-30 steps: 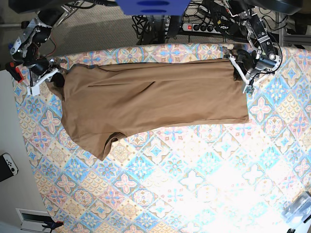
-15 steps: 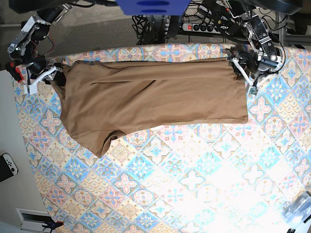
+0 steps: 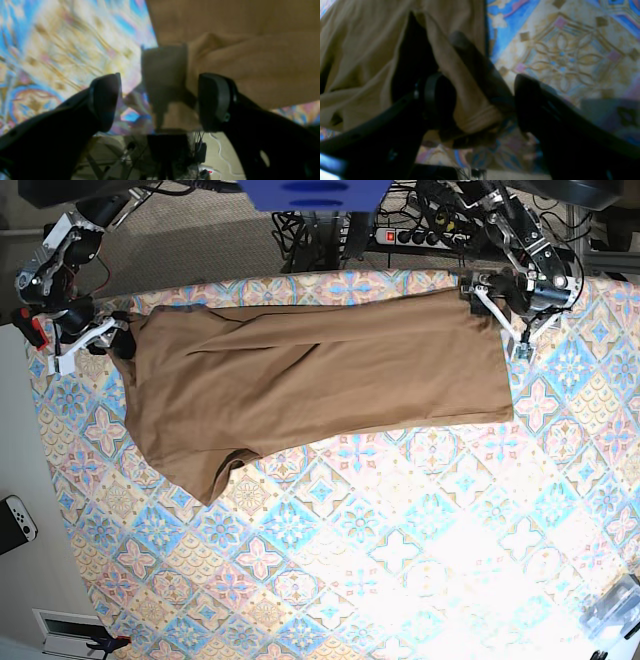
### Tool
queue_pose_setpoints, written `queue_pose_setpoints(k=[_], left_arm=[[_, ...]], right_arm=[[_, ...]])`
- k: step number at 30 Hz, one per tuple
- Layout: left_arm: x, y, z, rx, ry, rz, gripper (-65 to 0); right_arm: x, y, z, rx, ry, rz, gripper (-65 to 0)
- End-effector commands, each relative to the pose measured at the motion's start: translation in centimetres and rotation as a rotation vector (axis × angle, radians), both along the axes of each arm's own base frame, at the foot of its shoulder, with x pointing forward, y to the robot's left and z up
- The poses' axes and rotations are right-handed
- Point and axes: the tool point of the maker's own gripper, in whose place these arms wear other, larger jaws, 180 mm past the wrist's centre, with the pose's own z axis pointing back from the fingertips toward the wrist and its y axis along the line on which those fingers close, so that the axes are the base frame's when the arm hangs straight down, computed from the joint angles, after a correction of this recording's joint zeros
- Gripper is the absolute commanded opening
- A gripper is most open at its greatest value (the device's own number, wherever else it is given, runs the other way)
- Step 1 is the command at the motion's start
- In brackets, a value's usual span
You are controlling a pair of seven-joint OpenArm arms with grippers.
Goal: Layout the t-shirt on the table in an organized manner, then fold the t-shirt properly
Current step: 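Release and regrasp the edge corners with both grippers, then move the right gripper along the shirt's side toward the sleeve and grasp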
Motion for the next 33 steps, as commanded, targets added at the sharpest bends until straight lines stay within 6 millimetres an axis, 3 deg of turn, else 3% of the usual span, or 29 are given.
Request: queue_pose_setpoints(k=[1,6,9,20,25,30,31,33], left_arm=[[1.7,0.6,1.5,0.027,-0.067,-0.003,-16.5],[2.8,0.6,2.0,0.027,-0.095,-0.002,-16.5],[3.5,0.6,2.4,0.028,-0.112,-0.003,-16.5],[3.4,1.0,2.8,0.050,-0.114,-0.004,-16.0],[3.6,0.9,2.9,0.048,-0.121,-0.006,-16.0],[4.3,0.9,3.3,0.044,-0.145,-0.006,-16.3],[5.1,0.9,4.1,0.053,-0.174,-0.007,-16.3],[6.1,0.9,5.5,0.063,-0.224,-0.008,-16.4]], right_arm=[[1.5,-1.0,2.4,-0.042,-0.082,0.009,-26.3],[2.9,-1.0,5.4,-0.115,-0.156,0.041,-26.3],[3.1,-1.0,5.8,-0.123,-0.165,0.045,-26.3],[3.0,-1.0,5.6,-0.118,-0.160,0.041,-26.3],[2.5,-0.8,4.0,-0.142,-0.090,0.065,-26.2],[2.3,-1.4,3.9,-0.187,-0.068,0.067,-26.4],[2.4,-1.4,4.1,-0.192,-0.074,0.069,-26.4],[4.8,-1.4,6.8,-0.231,-0.158,0.077,-26.4]])
